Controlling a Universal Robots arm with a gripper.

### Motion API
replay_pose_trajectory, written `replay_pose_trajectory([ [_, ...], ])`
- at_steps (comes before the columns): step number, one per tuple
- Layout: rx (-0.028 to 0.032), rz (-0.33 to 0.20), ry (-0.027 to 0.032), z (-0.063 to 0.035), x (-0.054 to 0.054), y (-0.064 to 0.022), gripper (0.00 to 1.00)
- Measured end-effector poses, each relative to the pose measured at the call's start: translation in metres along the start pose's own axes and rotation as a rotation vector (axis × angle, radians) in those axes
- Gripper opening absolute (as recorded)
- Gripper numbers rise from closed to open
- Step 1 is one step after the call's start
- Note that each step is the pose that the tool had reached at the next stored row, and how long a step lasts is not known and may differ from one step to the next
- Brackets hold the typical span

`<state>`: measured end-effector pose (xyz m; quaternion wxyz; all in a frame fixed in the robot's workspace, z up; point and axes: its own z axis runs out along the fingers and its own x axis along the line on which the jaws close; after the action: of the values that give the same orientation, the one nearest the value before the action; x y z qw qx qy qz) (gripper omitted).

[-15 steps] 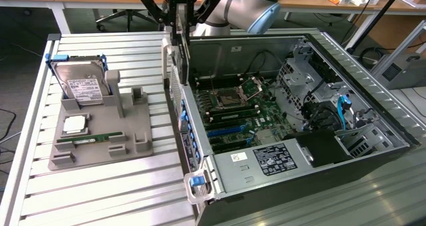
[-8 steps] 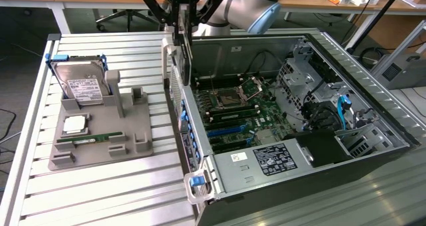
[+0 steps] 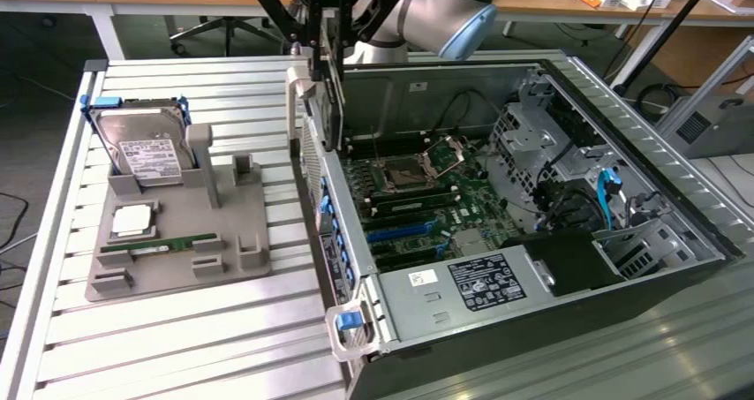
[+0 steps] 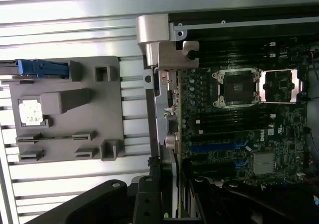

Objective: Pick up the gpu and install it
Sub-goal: 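Pick up the gpu and move the gpu toward the slot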

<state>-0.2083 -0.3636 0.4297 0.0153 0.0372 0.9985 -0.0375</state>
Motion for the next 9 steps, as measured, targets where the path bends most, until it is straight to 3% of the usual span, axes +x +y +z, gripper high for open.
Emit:
replay_pose_trajectory([
  [9, 0.0, 0.0, 0.0, 0.001, -0.0043, 0.0004, 0.27],
])
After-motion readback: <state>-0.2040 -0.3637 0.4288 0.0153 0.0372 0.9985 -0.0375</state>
